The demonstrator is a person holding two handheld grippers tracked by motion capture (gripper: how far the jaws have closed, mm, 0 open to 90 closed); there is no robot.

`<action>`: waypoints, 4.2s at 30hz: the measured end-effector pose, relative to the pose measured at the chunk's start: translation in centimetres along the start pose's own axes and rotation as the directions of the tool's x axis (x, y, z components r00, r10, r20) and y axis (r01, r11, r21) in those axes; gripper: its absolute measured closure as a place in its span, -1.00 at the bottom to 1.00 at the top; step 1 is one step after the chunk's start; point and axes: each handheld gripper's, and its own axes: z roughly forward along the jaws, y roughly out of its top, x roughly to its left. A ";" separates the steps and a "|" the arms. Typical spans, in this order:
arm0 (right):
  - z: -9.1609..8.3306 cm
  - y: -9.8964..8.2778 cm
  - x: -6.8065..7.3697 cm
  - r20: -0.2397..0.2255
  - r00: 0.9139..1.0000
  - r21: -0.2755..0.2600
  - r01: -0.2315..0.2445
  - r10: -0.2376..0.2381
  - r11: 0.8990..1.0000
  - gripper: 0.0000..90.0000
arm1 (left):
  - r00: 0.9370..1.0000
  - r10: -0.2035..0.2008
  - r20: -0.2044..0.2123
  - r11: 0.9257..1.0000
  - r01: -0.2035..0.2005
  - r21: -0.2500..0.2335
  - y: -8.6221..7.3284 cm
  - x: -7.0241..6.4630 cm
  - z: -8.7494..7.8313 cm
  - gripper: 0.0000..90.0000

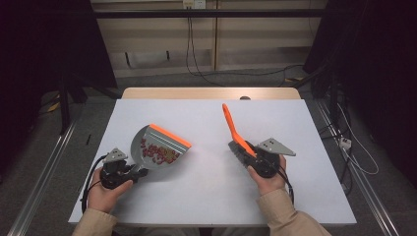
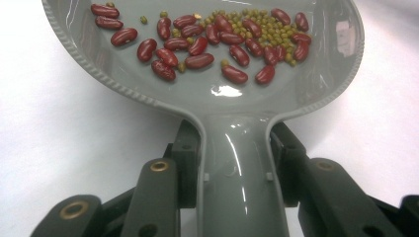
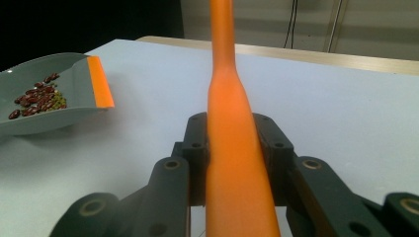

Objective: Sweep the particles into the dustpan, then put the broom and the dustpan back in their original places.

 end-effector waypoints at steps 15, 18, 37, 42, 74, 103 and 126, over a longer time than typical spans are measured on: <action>-0.3 -0.2 -0.3 0.005 1.000 0.001 0.002 -0.002 1.000 0.58 | 0.995 -0.062 -0.073 0.998 0.061 -0.010 -0.3 0.7 0.1 0.42; -0.4 -0.2 -0.3 0.006 1.000 0.001 0.001 -0.001 1.000 0.58 | 0.994 -0.079 -0.082 0.997 0.078 -0.020 -0.3 0.8 0.3 0.42; -1.1 -0.4 -1.0 0.018 1.000 0.009 -0.002 0.001 1.000 0.58 | 0.982 -0.134 -0.134 0.991 0.133 -0.016 -1.0 0.6 1.4 0.41; -1.1 -0.6 -1.2 0.019 1.000 0.016 -0.017 0.017 1.000 0.58 | 0.987 -0.121 -0.101 0.993 0.121 -0.005 -0.9 -0.3 1.5 0.21; -2.2 -2.7 -4.3 0.085 0.991 0.114 -0.112 0.103 0.987 0.40 | 0.995 -0.049 -0.089 0.992 0.038 -0.123 0.4 -1.2 -0.6 -0.62; -4.1 -3.5 -5.6 0.042 0.999 0.174 -0.040 0.033 0.984 -0.42 | 0.999 0.019 0.037 0.975 -0.011 -0.221 1.0 -1.3 -1.1 -0.81; -5.5 -3.0 -6.6 -0.095 0.995 0.140 0.037 -0.024 0.989 -0.75 | 0.985 0.078 0.156 0.941 -0.021 -0.338 2.3 0.0 -1.3 -0.89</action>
